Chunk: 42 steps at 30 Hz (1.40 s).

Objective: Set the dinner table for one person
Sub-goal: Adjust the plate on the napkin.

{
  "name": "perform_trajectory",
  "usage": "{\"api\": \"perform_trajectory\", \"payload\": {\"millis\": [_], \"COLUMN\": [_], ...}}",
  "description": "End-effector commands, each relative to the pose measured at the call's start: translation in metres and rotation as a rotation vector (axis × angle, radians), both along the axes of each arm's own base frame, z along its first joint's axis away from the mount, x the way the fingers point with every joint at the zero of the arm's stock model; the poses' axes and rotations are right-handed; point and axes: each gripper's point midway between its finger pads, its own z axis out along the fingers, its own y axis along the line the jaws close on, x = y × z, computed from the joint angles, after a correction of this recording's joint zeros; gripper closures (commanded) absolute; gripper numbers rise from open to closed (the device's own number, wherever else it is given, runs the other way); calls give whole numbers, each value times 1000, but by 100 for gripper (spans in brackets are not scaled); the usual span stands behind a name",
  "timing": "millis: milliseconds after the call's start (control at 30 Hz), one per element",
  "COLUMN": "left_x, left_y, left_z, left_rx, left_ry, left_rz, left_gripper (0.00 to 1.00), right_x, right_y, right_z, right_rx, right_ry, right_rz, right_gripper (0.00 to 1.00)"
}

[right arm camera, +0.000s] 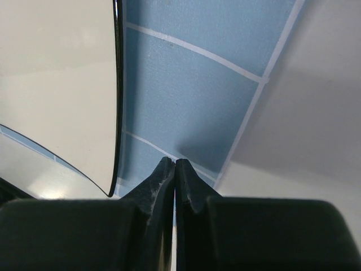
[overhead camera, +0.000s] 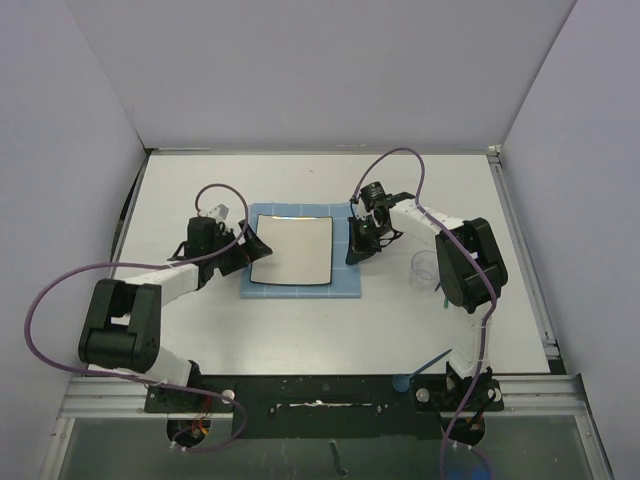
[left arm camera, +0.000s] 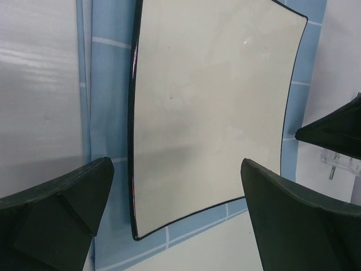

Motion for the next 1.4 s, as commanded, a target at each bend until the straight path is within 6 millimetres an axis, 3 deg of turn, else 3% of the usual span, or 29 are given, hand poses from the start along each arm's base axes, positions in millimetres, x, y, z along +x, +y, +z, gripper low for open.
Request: {"api": "perform_trajectory", "payload": {"millis": [0, 533, 967, 1367], "left_x": [40, 42, 49, 34], "left_y": [-12, -32, -82, -74], "left_z": [24, 5, 18, 17], "left_rx": [-51, -121, -137, -113], "left_ry": [-134, -94, -121, -113], "left_rz": [-50, -81, -185, -172], "left_gripper": [3, 3, 3, 3], "right_x": [9, 11, 11, 16], "right_y": [7, 8, 3, 10], "right_z": [29, 18, 12, 12], "right_rx": [47, 38, 34, 63], "right_ry": [-82, -56, -45, -38], "right_rz": [16, 16, 11, 8], "right_gripper": [100, 100, 100, 100]}}
